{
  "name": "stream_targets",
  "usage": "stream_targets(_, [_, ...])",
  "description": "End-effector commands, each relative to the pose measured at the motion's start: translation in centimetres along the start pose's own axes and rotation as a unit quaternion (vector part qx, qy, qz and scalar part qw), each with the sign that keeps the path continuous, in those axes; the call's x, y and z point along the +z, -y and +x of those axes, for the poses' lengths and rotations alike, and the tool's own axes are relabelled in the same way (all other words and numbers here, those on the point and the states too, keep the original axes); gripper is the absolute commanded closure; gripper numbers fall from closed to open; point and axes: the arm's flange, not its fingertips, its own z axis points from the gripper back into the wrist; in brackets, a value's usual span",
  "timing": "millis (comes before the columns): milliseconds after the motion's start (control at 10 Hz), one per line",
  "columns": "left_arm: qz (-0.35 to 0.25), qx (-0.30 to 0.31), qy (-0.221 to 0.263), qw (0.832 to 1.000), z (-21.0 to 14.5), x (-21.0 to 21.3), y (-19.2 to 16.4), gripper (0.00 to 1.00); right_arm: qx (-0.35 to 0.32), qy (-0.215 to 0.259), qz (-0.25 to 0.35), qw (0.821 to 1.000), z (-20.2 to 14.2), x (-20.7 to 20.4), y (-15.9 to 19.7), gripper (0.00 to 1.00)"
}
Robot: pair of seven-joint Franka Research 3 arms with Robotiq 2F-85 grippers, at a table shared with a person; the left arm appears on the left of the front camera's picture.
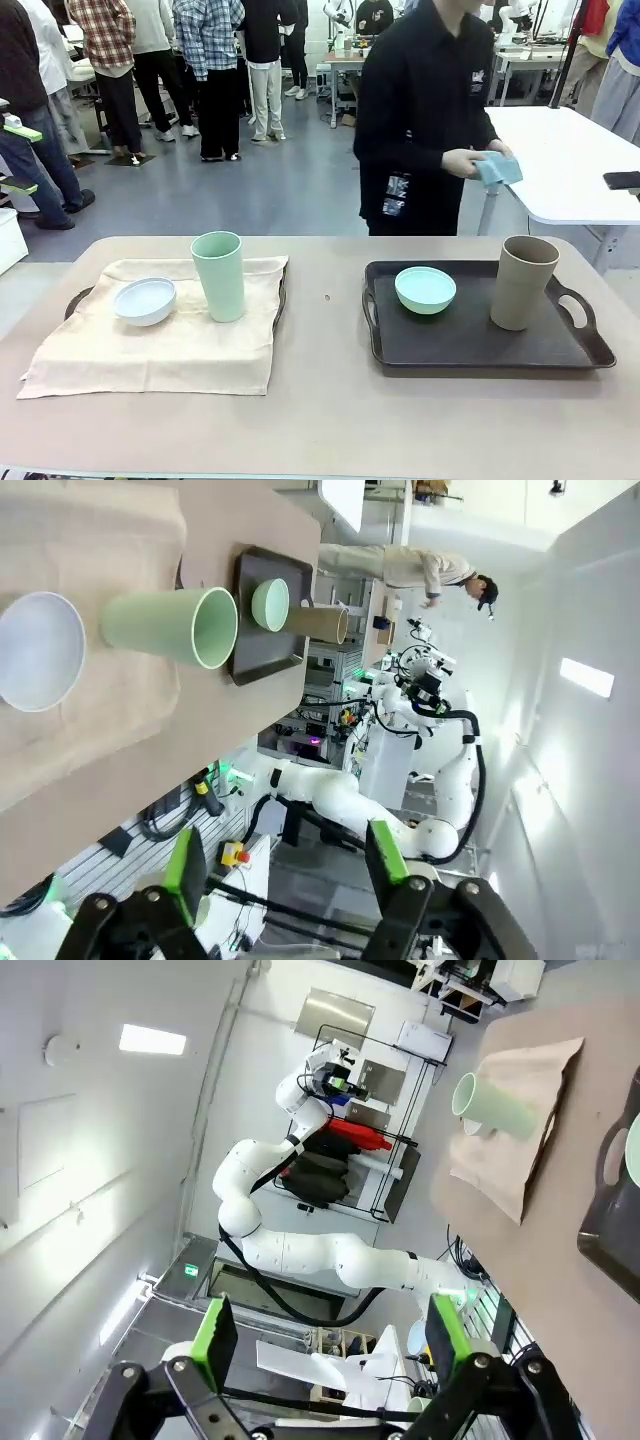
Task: Set up a tray with a mat and arrange the tableware.
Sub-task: Pick up the Picnic Bowl and Reusable plastic cup from the Handle tray in front of the human's position and hold them in the air.
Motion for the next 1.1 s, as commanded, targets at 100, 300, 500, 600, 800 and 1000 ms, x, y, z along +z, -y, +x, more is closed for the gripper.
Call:
stream_targets(100, [-0.048,0.032,0.028,0.998,-1.0,5.2,-2.3,0.16,-0.078,0.104,-0.015,0.991,-2.0,6.8,0.6,0.0])
stream_targets(300, [-0.069,0.056,0.014,0.996,-2.5,7.9,-4.5,0.16,-0.12,0.138,-0.068,0.981,-3.9,10.2,-0.3,0.0])
stream_targets(500, [-0.135,0.057,0.021,0.989,-3.3,9.9,-5.1,0.16,-0.112,0.143,-0.074,0.98,-4.7,11.3,-1.6,0.0])
stream_targets(600, [-0.069,0.061,0.02,0.996,-3.7,8.0,-5.6,0.16,-0.103,0.145,-0.062,0.982,-4.8,11.8,0.1,0.0])
stream_targets(800, [-0.069,0.061,0.02,0.996,-3.7,8.0,-5.6,0.16,-0.103,0.145,-0.062,0.982,-4.8,11.8,0.1,0.0])
stream_targets(1000, [-0.069,0.061,0.02,0.996,-3.7,8.0,-5.6,0.16,-0.103,0.145,-0.062,0.982,-4.8,11.8,0.1,0.0])
